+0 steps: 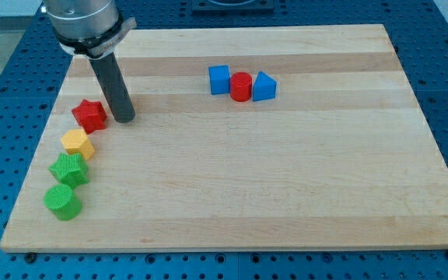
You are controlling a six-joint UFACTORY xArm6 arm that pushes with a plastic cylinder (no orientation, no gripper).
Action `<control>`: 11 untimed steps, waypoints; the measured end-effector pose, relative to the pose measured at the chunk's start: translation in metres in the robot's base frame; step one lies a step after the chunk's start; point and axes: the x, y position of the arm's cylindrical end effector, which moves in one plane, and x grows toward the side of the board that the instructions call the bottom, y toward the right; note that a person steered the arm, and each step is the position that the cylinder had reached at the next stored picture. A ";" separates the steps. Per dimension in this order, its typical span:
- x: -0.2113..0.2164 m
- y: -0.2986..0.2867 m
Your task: Push the heart above the red star
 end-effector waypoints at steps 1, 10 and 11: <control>-0.007 0.000; -0.033 0.001; -0.037 -0.017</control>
